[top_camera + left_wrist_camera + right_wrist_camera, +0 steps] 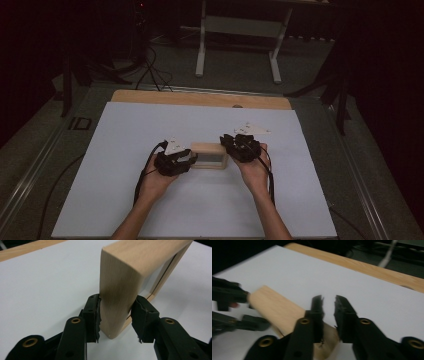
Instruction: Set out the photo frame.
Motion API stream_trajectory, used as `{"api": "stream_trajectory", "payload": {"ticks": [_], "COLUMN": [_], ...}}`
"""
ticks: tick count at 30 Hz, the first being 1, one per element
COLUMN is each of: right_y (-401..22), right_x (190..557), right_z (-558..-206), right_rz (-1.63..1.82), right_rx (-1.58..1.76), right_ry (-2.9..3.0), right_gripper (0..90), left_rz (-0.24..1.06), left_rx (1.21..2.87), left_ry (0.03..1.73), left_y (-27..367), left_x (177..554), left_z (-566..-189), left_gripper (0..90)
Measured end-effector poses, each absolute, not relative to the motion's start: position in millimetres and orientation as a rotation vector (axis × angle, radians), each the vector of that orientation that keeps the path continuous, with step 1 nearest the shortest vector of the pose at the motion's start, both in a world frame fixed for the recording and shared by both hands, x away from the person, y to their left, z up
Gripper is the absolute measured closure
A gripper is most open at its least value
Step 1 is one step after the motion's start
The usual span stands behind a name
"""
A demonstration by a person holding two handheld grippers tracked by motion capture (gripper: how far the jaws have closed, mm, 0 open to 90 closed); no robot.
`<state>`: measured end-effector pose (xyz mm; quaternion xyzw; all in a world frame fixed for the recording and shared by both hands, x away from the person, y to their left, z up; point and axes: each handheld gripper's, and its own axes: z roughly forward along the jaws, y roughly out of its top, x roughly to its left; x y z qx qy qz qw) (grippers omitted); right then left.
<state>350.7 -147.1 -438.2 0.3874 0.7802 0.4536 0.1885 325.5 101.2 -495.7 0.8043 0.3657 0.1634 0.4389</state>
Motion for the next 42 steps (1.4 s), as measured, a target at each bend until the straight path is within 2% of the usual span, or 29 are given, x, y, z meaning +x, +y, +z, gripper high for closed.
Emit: {"api": "stream_trajectory", "payload": {"ticks": [1, 8, 11, 27, 32, 42], "right_y": [-148, -150, -156, -169, -166, -163], "right_x": [351, 342, 337, 334, 336, 341], "right_z": [-438, -436, -441, -471, -482, -497], "right_rz": [1.295, 1.364, 1.392, 1.376, 1.335, 1.314], "right_rx": [1.083, 0.96, 0.928, 0.932, 0.945, 0.956], "right_ry": [2.19, 2.182, 2.181, 2.259, 2.284, 2.308], "right_gripper": [70.0, 49.9, 44.6, 37.3, 37.8, 44.9], "left_rz": [0.4, 0.395, 0.395, 0.399, 0.401, 0.403], "left_rx": [1.993, 1.996, 1.994, 2.002, 2.005, 2.011], "left_ry": [0.909, 0.908, 0.912, 0.91, 0.907, 0.903], "left_y": [101, 101, 101, 100, 100, 99], "left_x": [326, 327, 327, 327, 327, 328], "left_z": [-496, -497, -497, -498, -498, -500], "left_gripper": [59.6, 59.3, 59.3, 58.5, 58.5, 57.6]}}
